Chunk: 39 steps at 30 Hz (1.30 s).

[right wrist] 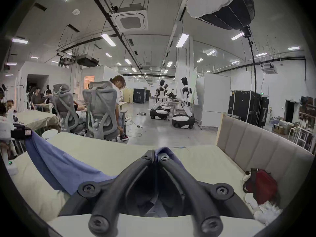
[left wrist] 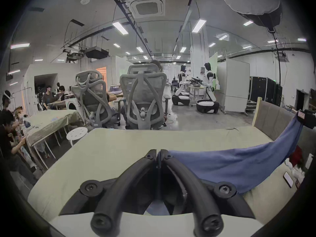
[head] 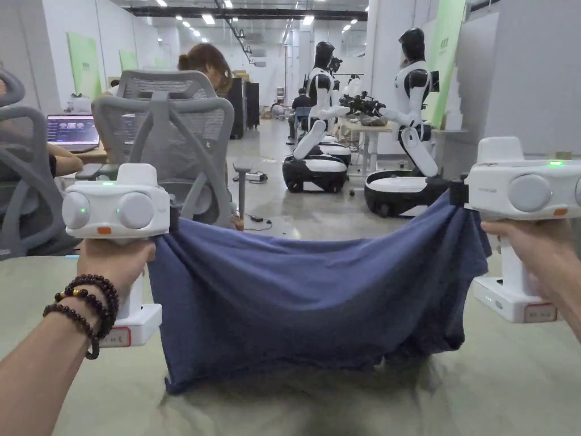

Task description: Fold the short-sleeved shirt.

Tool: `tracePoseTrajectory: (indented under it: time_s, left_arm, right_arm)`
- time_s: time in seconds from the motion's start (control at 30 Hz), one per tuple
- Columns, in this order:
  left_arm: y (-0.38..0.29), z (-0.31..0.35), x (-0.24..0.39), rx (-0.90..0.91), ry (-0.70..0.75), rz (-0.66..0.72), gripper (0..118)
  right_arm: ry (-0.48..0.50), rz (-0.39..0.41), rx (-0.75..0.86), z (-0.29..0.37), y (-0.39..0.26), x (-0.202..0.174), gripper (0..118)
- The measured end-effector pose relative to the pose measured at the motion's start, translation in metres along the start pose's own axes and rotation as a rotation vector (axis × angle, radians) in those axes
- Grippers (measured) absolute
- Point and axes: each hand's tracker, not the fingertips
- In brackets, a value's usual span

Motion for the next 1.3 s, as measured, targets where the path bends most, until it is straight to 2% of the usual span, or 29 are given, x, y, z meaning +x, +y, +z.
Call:
tracePoseTrajectory:
  time_s: [0.1,0.3,0.4,0.47,0.57,0.73,0.83,0.97,1.07,1.3]
  left_arm:
    - [-0.030,0.022,-0.008,-0.016,-0.007,-0.009,3]
    - [-0.087,0.061,-0.025,-0.078,-0.038,0.045,3]
    - [-0.117,0.079,-0.027,-0.097,-0.041,0.015,3]
    - [-0.138,0.091,-0.027,-0.110,-0.040,-0.002,3]
    - [-0.169,0.102,-0.029,-0.136,-0.056,0.008,3]
    - [-0.219,0.115,-0.024,-0.204,-0.062,-0.034,3]
    - [-0.238,0.123,-0.026,-0.237,-0.065,-0.014,3]
    - [-0.254,0.131,-0.033,-0.258,-0.055,0.005,3]
    - [-0.267,0.139,-0.035,-0.288,-0.041,-0.051,3]
    - [-0.288,0.147,-0.045,-0.329,-0.042,-0.024,3]
  right_arm:
    - [0.003,0.037,-0.028,0.032,-0.031,-0.006,3]
    - [0.028,0.044,-0.075,0.090,-0.085,-0.012,3]
    - [0.022,0.070,-0.112,0.111,-0.111,-0.019,3]
    - [0.034,0.061,-0.139,0.116,-0.135,-0.019,3]
    - [0.034,-0.004,-0.175,0.135,-0.171,-0.025,3]
    - [-0.007,-0.014,-0.258,0.167,-0.223,-0.042,3]
    - [-0.017,-0.002,-0.289,0.178,-0.246,-0.048,3]
    - [-0.020,-0.012,-0.333,0.191,-0.270,-0.047,3]
    - [-0.034,-0.006,-0.395,0.204,-0.286,-0.042,3]
    - [-0.063,-0.021,-0.488,0.212,-0.320,-0.011,3]
